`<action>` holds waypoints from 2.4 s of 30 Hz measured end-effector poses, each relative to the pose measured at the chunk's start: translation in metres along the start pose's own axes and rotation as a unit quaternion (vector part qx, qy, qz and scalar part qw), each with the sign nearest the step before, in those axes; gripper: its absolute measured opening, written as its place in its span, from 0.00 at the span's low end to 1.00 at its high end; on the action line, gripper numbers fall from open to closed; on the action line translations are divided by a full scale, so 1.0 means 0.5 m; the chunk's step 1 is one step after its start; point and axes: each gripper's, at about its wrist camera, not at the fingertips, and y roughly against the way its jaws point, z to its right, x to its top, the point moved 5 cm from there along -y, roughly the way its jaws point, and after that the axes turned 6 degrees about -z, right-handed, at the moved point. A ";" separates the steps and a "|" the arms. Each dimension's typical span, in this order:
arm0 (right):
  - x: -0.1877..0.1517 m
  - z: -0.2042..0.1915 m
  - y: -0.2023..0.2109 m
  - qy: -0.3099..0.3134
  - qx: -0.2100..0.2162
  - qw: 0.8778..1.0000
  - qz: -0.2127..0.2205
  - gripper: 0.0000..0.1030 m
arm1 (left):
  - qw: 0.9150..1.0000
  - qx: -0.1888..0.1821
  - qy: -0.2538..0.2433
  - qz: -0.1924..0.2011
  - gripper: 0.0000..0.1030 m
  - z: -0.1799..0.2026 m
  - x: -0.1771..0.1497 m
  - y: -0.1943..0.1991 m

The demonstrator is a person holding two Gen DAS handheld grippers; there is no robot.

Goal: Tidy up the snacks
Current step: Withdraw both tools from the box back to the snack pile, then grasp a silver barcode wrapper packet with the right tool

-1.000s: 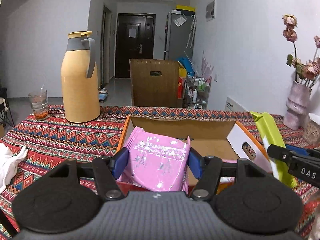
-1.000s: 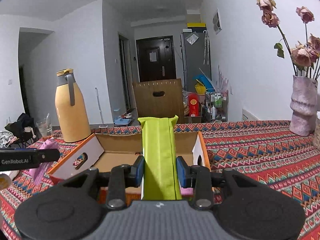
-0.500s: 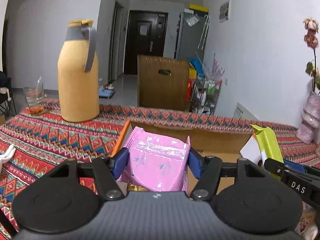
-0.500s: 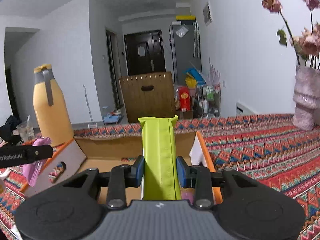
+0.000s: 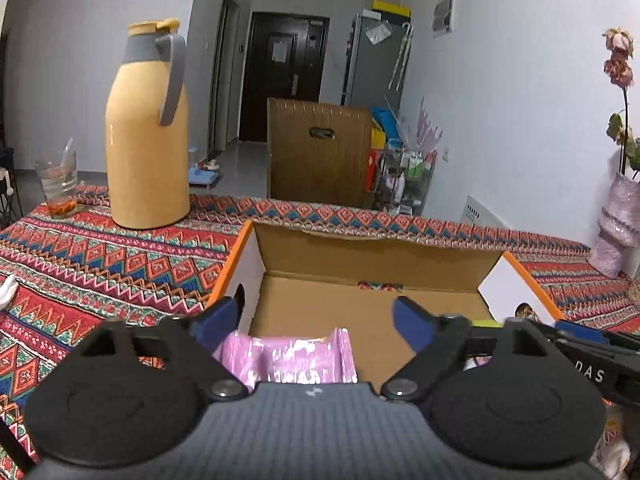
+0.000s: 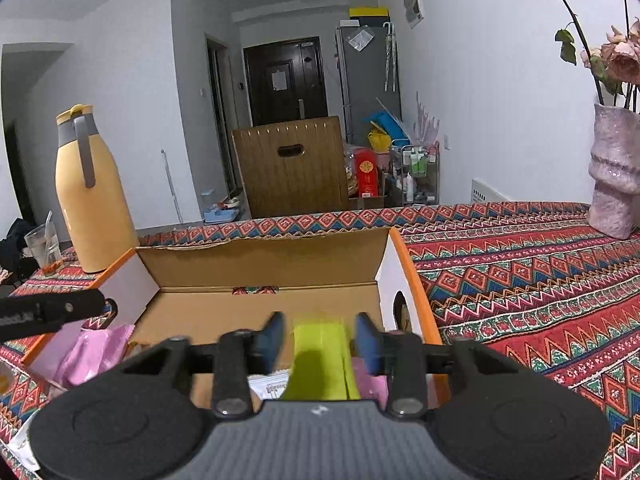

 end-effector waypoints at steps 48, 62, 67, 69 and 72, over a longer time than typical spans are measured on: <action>-0.166 -0.030 0.331 0.037 0.017 0.999 0.013 1.00 | 0.999 0.000 -0.019 -0.029 1.00 -0.055 -0.169 0.286; -0.272 -0.046 0.402 0.045 0.032 0.998 -0.011 1.00 | 0.998 -0.003 -0.022 -0.056 1.00 -0.080 -0.275 0.339; -0.285 -0.045 0.412 0.045 0.032 0.998 -0.016 1.00 | 0.998 -0.005 -0.031 -0.059 1.00 -0.074 -0.290 0.347; -0.287 -0.048 0.415 0.047 0.034 0.998 -0.016 1.00 | 0.998 -0.006 -0.033 -0.059 1.00 -0.073 -0.293 0.349; -0.288 -0.054 0.417 0.052 0.034 0.998 -0.015 1.00 | 0.998 -0.006 -0.033 -0.059 1.00 -0.072 -0.294 0.350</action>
